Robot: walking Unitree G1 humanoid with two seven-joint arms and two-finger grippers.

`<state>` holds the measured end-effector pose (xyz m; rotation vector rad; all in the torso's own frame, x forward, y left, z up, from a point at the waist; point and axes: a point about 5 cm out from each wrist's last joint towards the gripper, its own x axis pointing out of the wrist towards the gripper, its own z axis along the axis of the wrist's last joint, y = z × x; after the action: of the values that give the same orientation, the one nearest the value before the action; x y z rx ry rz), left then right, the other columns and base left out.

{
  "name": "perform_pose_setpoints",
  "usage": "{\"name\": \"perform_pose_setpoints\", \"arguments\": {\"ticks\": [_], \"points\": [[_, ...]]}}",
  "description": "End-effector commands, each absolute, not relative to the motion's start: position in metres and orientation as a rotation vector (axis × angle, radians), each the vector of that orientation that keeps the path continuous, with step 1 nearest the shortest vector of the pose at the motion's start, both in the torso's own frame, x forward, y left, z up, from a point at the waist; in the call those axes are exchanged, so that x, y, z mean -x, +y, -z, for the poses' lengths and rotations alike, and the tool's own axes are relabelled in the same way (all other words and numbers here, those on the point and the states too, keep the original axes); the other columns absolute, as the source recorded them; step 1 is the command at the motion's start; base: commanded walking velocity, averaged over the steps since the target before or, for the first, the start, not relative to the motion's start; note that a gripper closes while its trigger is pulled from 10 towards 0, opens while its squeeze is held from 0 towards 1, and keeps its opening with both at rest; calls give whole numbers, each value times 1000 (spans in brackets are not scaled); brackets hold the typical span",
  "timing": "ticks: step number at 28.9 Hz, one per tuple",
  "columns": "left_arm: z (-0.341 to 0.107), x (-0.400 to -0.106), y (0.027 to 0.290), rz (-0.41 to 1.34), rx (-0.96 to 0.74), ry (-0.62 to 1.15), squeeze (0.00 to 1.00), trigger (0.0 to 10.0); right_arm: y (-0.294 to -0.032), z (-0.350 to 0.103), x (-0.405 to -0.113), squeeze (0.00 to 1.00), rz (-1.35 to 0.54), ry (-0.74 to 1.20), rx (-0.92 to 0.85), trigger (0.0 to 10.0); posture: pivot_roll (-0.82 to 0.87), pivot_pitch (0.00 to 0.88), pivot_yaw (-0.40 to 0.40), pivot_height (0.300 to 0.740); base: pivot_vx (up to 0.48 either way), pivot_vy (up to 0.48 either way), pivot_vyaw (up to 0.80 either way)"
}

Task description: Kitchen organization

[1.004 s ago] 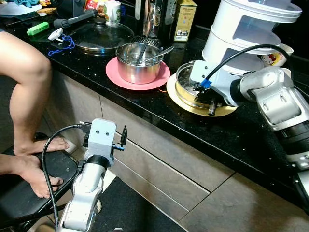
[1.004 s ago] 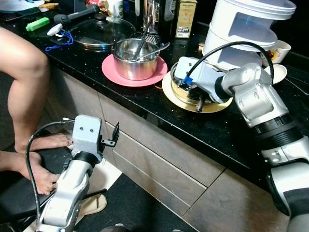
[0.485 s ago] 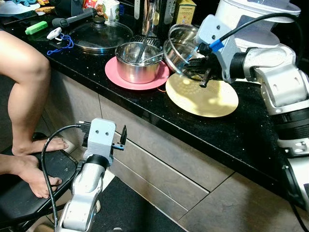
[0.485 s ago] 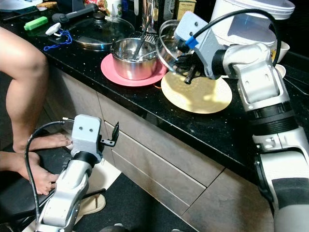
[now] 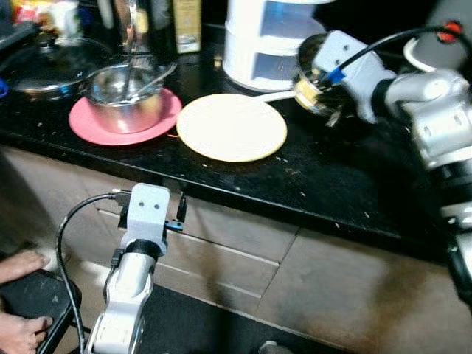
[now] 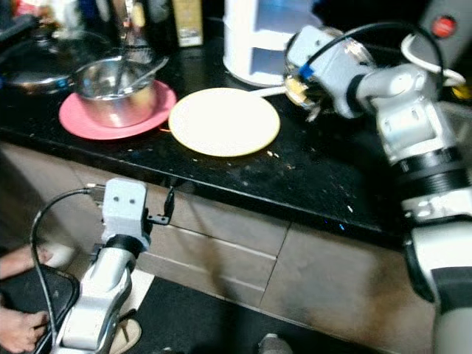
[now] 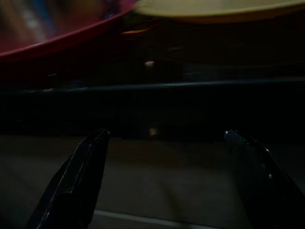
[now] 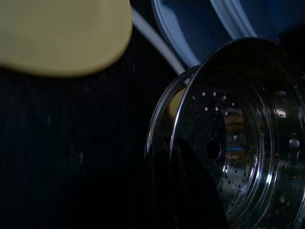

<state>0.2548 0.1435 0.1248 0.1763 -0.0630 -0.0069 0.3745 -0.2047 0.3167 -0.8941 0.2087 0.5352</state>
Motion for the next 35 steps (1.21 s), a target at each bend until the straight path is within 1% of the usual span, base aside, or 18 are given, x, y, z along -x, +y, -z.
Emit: {"name": "perform_pose_setpoints", "arguments": {"ticks": [1, 6, 13, 14, 15, 21, 24, 26, 28, 32, 35], "points": [[-129, -258, 131, 55, -176, -83, 0, 10000, -205, -322, -374, 0, -528, 203, 919, 0, 47, 41, -84, 732, 0, 0, -769], [-129, -259, 131, 59, -176, -82, 0, 10000, -213, -316, -378, 0, -496, 245, 935, 0, 48, 42, -85, 732, 0, 0, -769], [-130, -259, 131, 59, -176, -83, 0, 10000, -214, -310, -381, 0, -500, 262, 929, 0, 47, 42, -86, 732, 0, 0, -764], [-130, -259, 131, 59, -176, -84, 0, 10000, -213, -308, -382, 0, -500, 265, 926, 1569, 47, 43, -87, 732, 0, 0, -594], [-131, -259, 130, 60, -177, -86, 0, 10000, -212, -305, -383, 0, -500, 266, 924, 10000, 48, 42, -87, 732, 0, 0, 0], [-133, -258, 125, 102, -153, -96, 0, 10000, -206, -300, -385, 0, -508, 268, 915, 10000, 48, 42, -87, 732, 0, 0, 0], [-136, -253, 101, 300, -44, -78, 0, 10000, -204, -299, -385, 0, -516, 271, 913, 10000, 43, 41, -86, 732, 0, 0, 0], [-137, -250, 90, 398, 23, -53, 0, 10000, -204, -300, -385, 0, -518, 271, 913, 10000, 41, 38, -87, 732, 0, 0, 0], [-136, -247, 83, 468, 37, -28, 0, 10000, -204, -300, -385, 0, -517, 272, 914, 10000, 41, 38, -87, 732, 0, 0, 0], [-134, -247, 83, 485, 22, -8, 0, 10000, -202, -298, -385, 0, -520, 273, 913, 10000, 41, 38, -87, 732, 0, 0, 0], [-133, -248, 87, 461, -2, -6, 0, 10000, -199, -296, -385, 0, -532, 274, 907, 10000, 41, 36, -89, 732, 0, 0, 0]]}}
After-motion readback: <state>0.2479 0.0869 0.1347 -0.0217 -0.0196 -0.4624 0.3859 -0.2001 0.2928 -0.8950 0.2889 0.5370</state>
